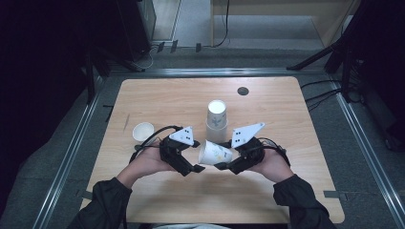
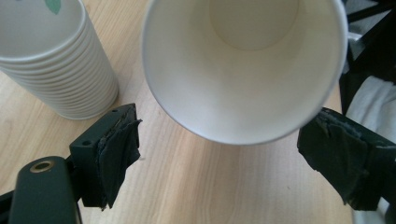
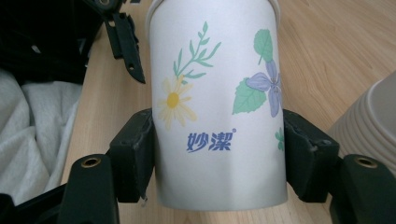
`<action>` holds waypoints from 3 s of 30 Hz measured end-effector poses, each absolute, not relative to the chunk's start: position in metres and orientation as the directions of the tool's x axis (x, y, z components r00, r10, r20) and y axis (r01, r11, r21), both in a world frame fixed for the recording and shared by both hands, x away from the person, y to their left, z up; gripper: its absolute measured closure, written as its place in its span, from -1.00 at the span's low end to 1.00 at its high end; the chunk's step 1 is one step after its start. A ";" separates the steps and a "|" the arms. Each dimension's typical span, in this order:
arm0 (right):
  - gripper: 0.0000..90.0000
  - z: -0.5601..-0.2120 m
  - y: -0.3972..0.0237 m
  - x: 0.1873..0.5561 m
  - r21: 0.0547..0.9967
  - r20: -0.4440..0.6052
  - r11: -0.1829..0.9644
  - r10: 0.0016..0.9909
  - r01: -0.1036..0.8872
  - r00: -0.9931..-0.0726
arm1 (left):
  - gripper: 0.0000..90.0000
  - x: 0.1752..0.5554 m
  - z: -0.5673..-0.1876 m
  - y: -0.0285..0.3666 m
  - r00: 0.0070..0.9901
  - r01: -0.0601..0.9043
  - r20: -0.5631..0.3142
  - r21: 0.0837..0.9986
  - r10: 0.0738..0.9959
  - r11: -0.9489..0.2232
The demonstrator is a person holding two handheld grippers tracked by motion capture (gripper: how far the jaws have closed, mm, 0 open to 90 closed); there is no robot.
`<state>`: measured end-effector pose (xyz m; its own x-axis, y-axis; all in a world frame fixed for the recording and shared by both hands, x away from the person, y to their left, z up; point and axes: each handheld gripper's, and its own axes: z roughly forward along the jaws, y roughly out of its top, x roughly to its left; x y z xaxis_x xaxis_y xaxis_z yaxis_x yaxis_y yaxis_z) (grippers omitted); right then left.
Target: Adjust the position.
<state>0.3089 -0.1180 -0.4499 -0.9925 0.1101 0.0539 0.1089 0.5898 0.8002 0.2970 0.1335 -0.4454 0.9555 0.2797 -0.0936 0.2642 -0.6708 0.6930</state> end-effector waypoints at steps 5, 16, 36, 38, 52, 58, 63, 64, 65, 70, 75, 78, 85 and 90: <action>-0.24 -0.446 -0.118 0.315 0.825 0.075 0.553 0.088 0.112 -0.993 | -0.71 0.292 -0.444 0.139 0.947 0.291 -0.127 0.730 0.296 -0.618; -0.24 -0.445 -0.104 0.318 0.844 0.113 0.526 0.017 0.105 -0.993 | -0.67 0.286 -0.436 0.152 0.928 0.334 -0.198 0.817 0.316 -0.471; -0.26 -0.445 -0.096 0.313 0.843 0.113 0.531 -0.016 0.088 -0.993 | -0.46 0.284 -0.432 0.153 0.937 0.314 -0.192 0.828 0.291 -0.465; -0.30 -0.444 -0.095 0.312 0.842 0.114 0.531 -0.010 0.091 -0.993 | -0.45 0.284 -0.430 0.153 0.937 0.311 -0.186 0.828 0.295 -0.466; -0.53 -0.455 -0.110 0.311 0.788 0.139 0.593 0.088 0.164 -0.986 | -0.45 0.297 -0.424 0.151 0.945 0.302 -0.171 0.784 0.280 -0.542; -0.53 -0.458 -0.116 0.307 0.780 0.133 0.601 0.117 0.176 -0.984 | -0.45 0.301 -0.428 0.139 0.951 0.291 -0.152 0.736 0.269 -0.611; -0.52 -0.464 -0.124 0.306 0.756 0.133 0.624 0.151 0.198 -0.980 | -0.45 0.305 -0.435 0.124 0.956 0.286 -0.154 0.674 0.249 -0.681; -0.52 -0.465 -0.125 0.306 0.753 0.132 0.626 0.158 0.203 -0.979 | -0.45 0.305 -0.437 0.121 0.957 0.282 -0.147 0.666 0.249 -0.691; -0.52 -0.466 -0.125 0.306 0.753 0.129 0.627 0.158 0.200 -0.979 | -0.45 0.306 -0.437 0.119 0.959 0.278 -0.149 0.656 0.241 -0.702; -0.50 -0.472 -0.126 0.303 0.743 0.130 0.635 0.170 0.210 -0.977 | -0.45 0.308 -0.440 0.111 0.964 0.262 -0.138 0.636 0.226 -0.726; -0.48 -0.484 -0.121 0.307 0.721 0.137 0.658 0.170 0.215 -0.976 | -0.45 0.309 -0.446 0.103 0.969 0.243 -0.111 0.591 0.221 -0.769; -0.47 -0.489 -0.118 0.308 0.717 0.142 0.663 0.162 0.214 -0.977 | -0.45 0.308 -0.449 0.100 0.969 0.242 -0.109 0.577 0.220 -0.780; -0.43 -0.496 -0.108 0.306 0.715 0.128 0.673 0.142 0.190 -0.982 | -0.45 0.307 -0.451 0.095 0.972 0.233 -0.098 0.554 0.215 -0.800; -0.38 -0.499 -0.102 0.303 0.705 0.121 0.687 0.127 0.175 -0.985 | -0.46 0.304 -0.454 0.089 0.977 0.213 -0.092 0.543 0.195 -0.812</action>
<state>0.3033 -0.1021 -0.4988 -0.9846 0.1265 0.1207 0.1747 0.6868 0.7055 0.3036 0.0888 -0.4541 0.9765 0.1945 -0.0924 0.2131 -0.8119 0.5434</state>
